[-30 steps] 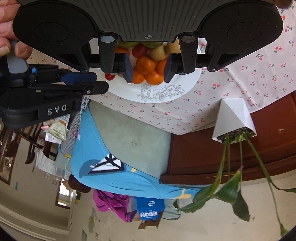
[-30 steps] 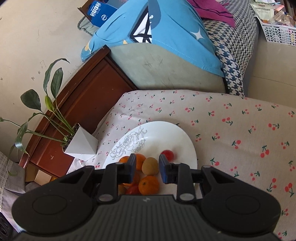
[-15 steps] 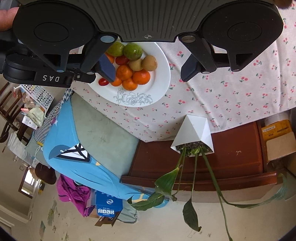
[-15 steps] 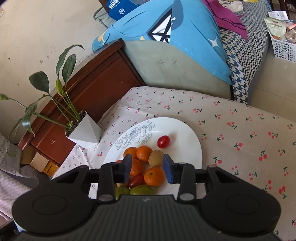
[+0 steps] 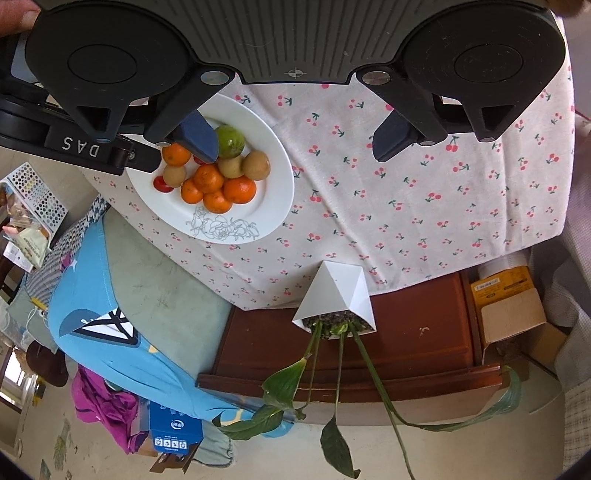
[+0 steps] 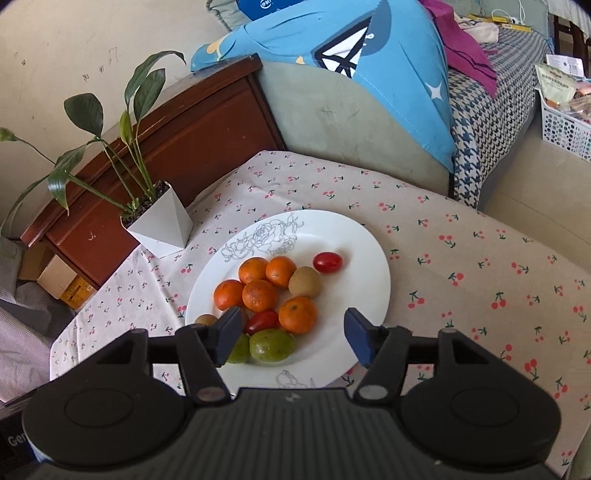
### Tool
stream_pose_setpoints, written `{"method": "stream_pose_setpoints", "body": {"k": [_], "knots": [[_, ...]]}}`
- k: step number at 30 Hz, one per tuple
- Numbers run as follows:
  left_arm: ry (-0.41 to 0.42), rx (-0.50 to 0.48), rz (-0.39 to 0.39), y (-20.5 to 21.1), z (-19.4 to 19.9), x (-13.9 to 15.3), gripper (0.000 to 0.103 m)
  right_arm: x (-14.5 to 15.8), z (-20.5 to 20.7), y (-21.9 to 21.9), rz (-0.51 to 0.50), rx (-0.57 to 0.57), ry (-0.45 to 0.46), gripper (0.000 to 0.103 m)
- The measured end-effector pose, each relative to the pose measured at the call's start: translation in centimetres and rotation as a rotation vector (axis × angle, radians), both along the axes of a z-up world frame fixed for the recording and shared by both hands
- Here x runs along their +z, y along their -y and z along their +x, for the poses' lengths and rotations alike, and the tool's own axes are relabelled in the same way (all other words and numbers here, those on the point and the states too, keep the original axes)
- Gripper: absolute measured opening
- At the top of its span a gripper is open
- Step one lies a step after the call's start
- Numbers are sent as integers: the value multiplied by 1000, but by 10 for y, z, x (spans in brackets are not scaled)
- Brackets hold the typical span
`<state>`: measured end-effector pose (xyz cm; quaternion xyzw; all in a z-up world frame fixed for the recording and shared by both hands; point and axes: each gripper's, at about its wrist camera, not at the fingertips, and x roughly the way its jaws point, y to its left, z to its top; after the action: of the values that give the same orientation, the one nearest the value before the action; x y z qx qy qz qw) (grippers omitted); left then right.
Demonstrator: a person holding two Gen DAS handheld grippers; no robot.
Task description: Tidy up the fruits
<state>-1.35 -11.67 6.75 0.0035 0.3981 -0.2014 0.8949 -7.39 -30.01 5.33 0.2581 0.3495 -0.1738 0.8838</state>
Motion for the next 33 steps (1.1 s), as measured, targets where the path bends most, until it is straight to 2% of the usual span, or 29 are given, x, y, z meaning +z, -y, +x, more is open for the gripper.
{"method": "stream_pose_setpoints", "body": {"k": [4,6,16,25,33], "knots": [[-48,35,29,0,4,-4,92,2,-8,-2,-39,-21,-22,68],[-51,40,35,0,4,-5,92,2,-12,-3,-59,-37,-41,73],[-78,47,116,13,6,-15,93,-8,-13,-2,-139,-50,-133,82],[-64,47,157,20,7,-18,93,-18,-12,1,-141,-64,-185,87],[-60,55,168,23,8,-19,94,-18,-9,-1,-186,-75,-227,93]]}}
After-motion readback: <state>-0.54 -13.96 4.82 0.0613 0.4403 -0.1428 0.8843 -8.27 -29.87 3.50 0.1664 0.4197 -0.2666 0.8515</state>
